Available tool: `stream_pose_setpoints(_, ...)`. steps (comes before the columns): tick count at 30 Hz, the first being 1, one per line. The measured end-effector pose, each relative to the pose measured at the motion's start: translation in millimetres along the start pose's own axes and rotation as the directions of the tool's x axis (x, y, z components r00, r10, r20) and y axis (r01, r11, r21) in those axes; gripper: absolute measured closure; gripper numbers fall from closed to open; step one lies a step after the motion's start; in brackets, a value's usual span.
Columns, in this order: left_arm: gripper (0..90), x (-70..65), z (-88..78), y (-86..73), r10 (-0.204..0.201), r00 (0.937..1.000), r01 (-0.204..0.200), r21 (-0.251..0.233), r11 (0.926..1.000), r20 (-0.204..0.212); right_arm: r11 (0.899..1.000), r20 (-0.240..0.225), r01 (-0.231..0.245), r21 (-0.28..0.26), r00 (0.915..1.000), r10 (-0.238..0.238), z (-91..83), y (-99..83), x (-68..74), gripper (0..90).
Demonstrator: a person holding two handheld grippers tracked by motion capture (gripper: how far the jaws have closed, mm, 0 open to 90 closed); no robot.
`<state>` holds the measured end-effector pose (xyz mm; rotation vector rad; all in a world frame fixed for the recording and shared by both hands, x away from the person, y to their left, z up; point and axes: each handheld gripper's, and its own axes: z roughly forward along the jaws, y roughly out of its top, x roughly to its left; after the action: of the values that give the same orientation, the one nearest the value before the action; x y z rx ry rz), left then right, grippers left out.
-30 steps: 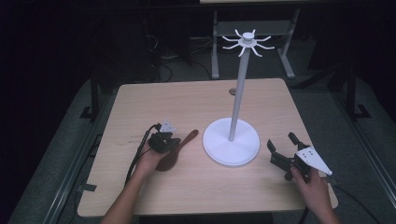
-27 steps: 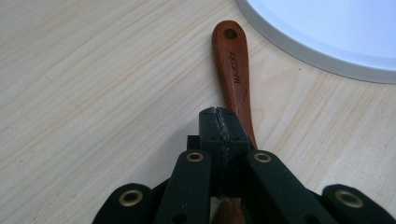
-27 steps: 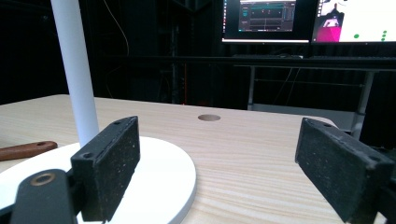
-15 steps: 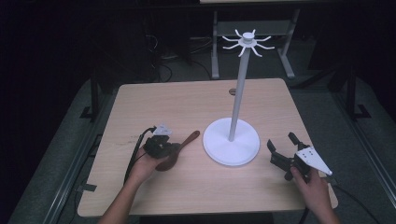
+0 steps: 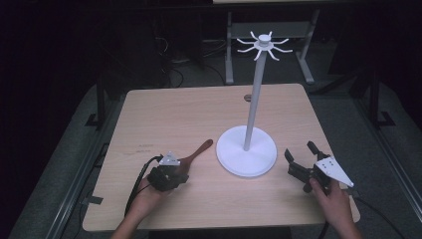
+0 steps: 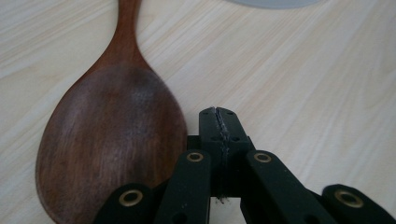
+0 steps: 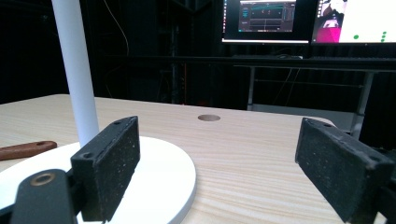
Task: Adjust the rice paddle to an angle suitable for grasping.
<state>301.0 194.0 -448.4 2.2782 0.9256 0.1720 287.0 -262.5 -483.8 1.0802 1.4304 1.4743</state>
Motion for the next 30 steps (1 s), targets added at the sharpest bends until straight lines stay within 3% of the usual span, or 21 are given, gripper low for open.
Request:
stream_pose_setpoints(2,90.0,1.7,1.4,-0.2,0.017,0.9997,-0.017,0.016,0.9997,-0.015,1.000,0.000,0.001,0.000,1.0000,-0.001,0.0,0.0,0.0,13.5)
stream_pose_setpoints(10,90.0,6.6,-0.1,-1.6,0.010,0.9983,-0.009,0.024,0.9997,-0.057,1.000,-0.001,0.000,0.000,1.0000,0.000,0.0,0.0,-0.1,13.5)
stream_pose_setpoints(17,90.0,20.4,-2.8,-3.9,0.005,0.9892,-0.002,0.025,0.9997,-0.147,1.000,-0.001,-0.001,0.000,1.0000,0.001,0.0,0.0,-0.1,13.5)
stream_pose_setpoints(19,90.0,23.9,-3.7,-4.2,0.006,0.9881,-0.002,0.026,0.9997,-0.154,1.000,-0.001,-0.001,0.000,1.0000,0.001,0.0,0.0,-0.4,13.5)
stream_pose_setpoints(20,90.0,27.0,-4.8,-5.0,-0.012,0.9884,0.015,0.019,0.9997,-0.151,1.000,-0.001,-0.001,0.000,1.0000,0.001,0.0,0.0,-0.3,13.5)
stream_pose_setpoints(25,90.0,27.2,-7.2,-4.3,-0.016,0.9905,0.018,0.009,0.9998,-0.137,1.000,-0.001,-0.001,0.000,1.0000,0.001,0.0,0.0,-0.4,13.5)
stream_pose_setpoints(30,89.6,28.9,-12.0,0.4,0.006,0.9951,-0.005,0.008,1.0000,-0.099,1.000,-0.001,0.000,0.000,1.0000,0.000,0.0,0.0,-0.3,13.5)
